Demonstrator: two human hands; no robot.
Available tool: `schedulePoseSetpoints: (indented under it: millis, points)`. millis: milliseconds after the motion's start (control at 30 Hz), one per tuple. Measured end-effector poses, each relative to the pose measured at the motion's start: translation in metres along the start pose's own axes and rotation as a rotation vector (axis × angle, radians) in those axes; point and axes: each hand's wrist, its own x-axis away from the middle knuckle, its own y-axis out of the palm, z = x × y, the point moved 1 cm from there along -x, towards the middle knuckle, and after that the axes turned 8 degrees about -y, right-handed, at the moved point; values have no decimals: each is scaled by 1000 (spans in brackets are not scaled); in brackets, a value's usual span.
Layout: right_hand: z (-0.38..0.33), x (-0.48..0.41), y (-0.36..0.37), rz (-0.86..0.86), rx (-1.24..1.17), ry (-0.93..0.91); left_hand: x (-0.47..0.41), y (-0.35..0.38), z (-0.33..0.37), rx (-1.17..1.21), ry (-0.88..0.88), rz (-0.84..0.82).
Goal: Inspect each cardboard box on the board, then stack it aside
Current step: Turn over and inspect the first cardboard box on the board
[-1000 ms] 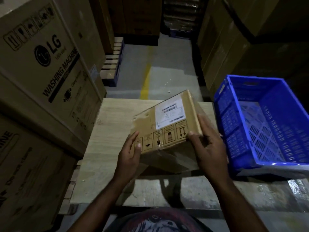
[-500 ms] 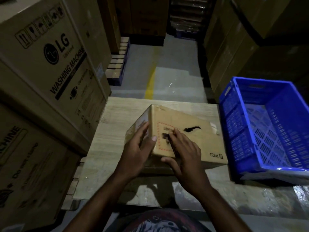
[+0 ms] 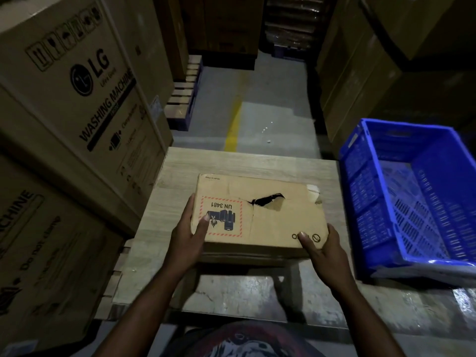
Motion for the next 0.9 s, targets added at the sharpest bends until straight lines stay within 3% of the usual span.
schedulePoseSetpoints:
  millis: [333, 500, 733, 900]
  points:
    - [4, -5, 7, 61, -133, -43, -4, -3, -16, -83, -40, -8]
    - [-14, -2, -9, 100, -121, -148, -8, 2, -23, -45, -39, -24]
    - [-66, 10, -33, 163, 127, -386, -17, 18, -26, -131, -117, -87]
    - [-96, 23, -18, 182, 295, -490, -11, 34, -6, -350, -180, -151]
